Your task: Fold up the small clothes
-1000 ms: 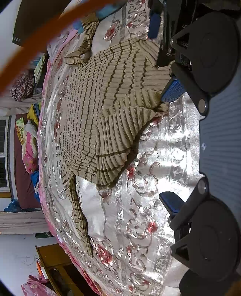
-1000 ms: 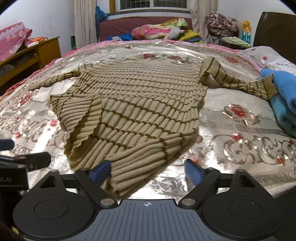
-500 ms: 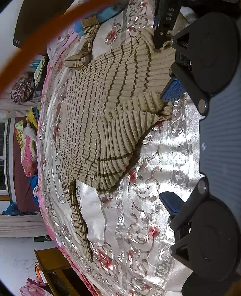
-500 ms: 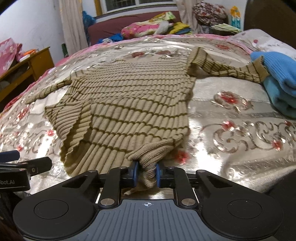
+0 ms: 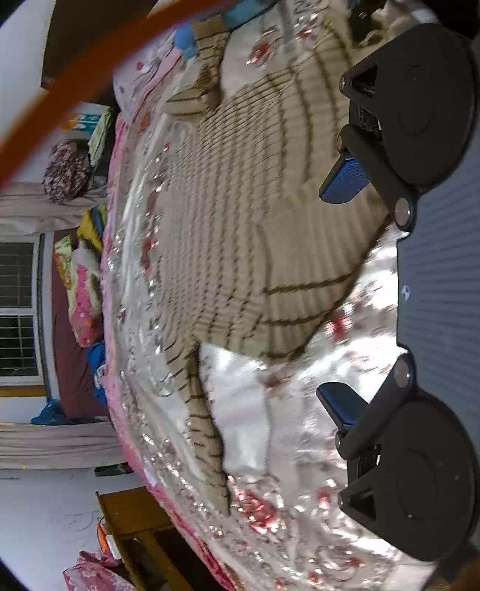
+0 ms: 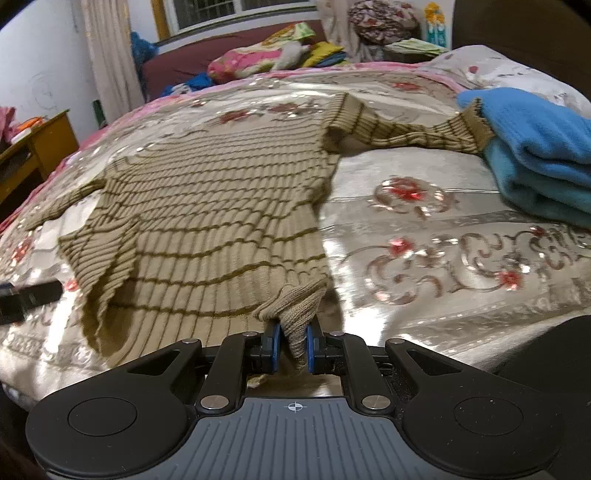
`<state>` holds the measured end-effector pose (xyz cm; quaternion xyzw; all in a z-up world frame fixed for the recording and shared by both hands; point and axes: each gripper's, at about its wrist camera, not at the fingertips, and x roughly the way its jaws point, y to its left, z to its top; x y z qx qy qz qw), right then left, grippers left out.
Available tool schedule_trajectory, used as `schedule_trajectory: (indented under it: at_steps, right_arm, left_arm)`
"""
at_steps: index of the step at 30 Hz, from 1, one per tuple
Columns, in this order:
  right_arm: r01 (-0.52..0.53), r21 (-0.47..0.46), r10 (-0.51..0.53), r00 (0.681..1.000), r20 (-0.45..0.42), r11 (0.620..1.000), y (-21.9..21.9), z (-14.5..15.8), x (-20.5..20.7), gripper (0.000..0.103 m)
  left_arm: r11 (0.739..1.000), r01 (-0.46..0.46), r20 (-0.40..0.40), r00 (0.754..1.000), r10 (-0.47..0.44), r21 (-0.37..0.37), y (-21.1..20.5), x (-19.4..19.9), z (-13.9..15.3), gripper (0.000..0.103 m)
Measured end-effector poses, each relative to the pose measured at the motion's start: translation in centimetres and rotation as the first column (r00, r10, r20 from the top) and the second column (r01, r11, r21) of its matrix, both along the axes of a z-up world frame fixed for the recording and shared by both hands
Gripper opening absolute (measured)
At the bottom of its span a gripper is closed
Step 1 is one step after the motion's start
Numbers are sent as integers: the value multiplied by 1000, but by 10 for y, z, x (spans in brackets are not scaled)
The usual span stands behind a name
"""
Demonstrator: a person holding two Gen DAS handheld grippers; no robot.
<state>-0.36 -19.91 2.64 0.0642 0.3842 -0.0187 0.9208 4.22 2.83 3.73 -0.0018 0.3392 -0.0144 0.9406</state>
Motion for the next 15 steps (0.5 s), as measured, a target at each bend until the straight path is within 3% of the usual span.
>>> schedule_trajectory:
  at_steps: [9,13,15]
  right_arm:
    - [44,-4,-44,998,-49,999,-15,6,0,19]
    - [52,-2,-52,998,-35,999,-17,14,-7,19]
    - [53,-11,-54,998,-17,999,-15,19,-10,19]
  left_arm:
    - [1000,0,-16,1000,1,28,8,9,-14,103]
    - [998,-5,-33,999,7,61,16,2,-29,103]
    - [999,-17,-37,999,19,43,20,1,-30,103]
